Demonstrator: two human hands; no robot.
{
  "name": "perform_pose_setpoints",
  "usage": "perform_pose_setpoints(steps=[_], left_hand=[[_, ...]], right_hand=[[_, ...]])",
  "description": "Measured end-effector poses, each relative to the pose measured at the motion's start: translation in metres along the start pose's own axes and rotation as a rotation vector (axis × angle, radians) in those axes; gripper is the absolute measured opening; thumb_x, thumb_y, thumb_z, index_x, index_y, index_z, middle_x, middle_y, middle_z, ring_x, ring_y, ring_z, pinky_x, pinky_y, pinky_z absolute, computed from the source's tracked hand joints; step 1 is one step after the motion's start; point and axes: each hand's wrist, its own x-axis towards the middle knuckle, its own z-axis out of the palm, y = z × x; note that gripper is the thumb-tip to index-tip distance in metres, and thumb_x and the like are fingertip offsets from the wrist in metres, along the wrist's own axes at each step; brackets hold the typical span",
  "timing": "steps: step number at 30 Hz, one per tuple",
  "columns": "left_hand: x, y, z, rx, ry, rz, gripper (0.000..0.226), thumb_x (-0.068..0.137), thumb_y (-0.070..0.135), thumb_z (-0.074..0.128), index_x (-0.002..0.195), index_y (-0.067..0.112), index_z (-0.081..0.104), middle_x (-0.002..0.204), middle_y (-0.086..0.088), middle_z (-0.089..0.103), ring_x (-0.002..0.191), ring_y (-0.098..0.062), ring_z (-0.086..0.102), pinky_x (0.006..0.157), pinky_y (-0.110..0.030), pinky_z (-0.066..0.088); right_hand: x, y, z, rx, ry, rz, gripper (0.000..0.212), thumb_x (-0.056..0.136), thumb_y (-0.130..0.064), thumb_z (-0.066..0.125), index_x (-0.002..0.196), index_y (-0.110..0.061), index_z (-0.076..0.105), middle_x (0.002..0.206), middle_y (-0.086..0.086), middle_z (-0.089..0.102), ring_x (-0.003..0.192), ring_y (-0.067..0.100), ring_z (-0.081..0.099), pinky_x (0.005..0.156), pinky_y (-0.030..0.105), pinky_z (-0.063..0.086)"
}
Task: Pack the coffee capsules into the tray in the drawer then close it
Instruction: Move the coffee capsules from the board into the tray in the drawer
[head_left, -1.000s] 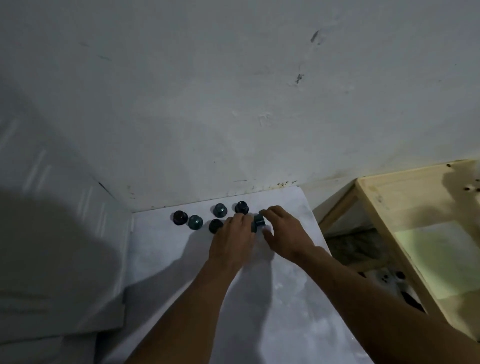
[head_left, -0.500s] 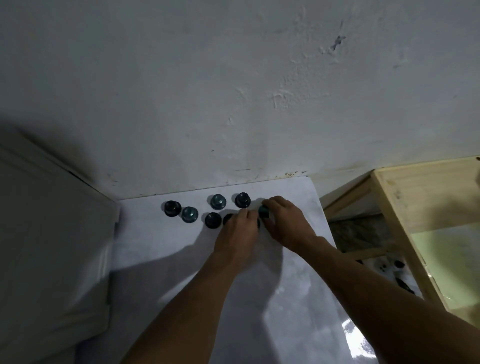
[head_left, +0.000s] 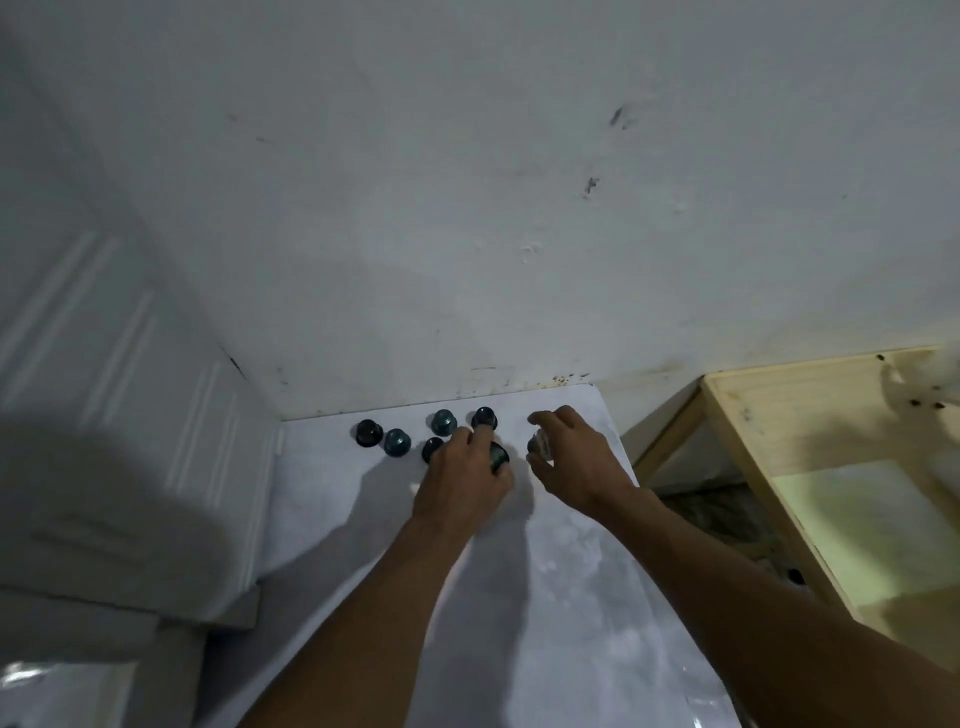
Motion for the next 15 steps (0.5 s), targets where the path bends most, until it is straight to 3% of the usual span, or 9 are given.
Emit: perform_pose_setpoints(steps=[5, 10, 13, 15], left_hand=[[-0.036, 0.014, -0.025, -0.127, 0.041, -0.079, 0.029, 0.081, 0.024, 0.059, 0.105, 0.011, 0.052, 0.097, -0.010, 0.063, 0.093, -0.030, 0.059, 0.079, -0.036, 0.047], [-0.080, 0.019, -0.034, -0.185, 0.045, -0.078, 0.049, 0.077, 0.023, 0.066, 0.124, 0.014, 0.055, 0.116, -0.010, 0.054, 0.106, -0.028, 0.055, 0.088, -0.032, 0.043], [-0.114, 0.019, -0.041, -0.221, 0.052, -0.085, 0.044, 0.079, 0.026, 0.071, 0.120, 0.015, 0.059, 0.114, -0.007, 0.052, 0.102, -0.022, 0.055, 0.084, -0.022, 0.039], [-0.136, 0.017, -0.047, -0.281, 0.072, -0.104, 0.042, 0.078, 0.027, 0.075, 0.116, 0.016, 0.059, 0.109, -0.003, 0.054, 0.098, -0.019, 0.056, 0.084, -0.023, 0.042]], right_hand=[[-0.044, -0.014, -0.018, -0.004, 0.073, -0.029, 0.042, 0.089, -0.025, 0.060, 0.129, -0.014, 0.051, 0.125, 0.008, 0.051, 0.102, 0.029, 0.060, 0.084, 0.028, 0.044], [-0.093, -0.028, -0.024, -0.047, 0.127, -0.069, 0.042, 0.089, -0.028, 0.061, 0.129, -0.017, 0.052, 0.124, 0.006, 0.053, 0.103, 0.025, 0.059, 0.082, 0.026, 0.043], [-0.124, -0.040, -0.021, -0.043, 0.131, -0.083, 0.040, 0.089, -0.030, 0.061, 0.127, -0.020, 0.053, 0.122, 0.004, 0.055, 0.102, 0.023, 0.060, 0.085, 0.031, 0.049], [-0.142, -0.049, -0.018, -0.020, 0.125, -0.088, 0.039, 0.089, -0.030, 0.062, 0.126, -0.021, 0.054, 0.122, 0.004, 0.054, 0.101, 0.023, 0.060, 0.087, 0.029, 0.049]])
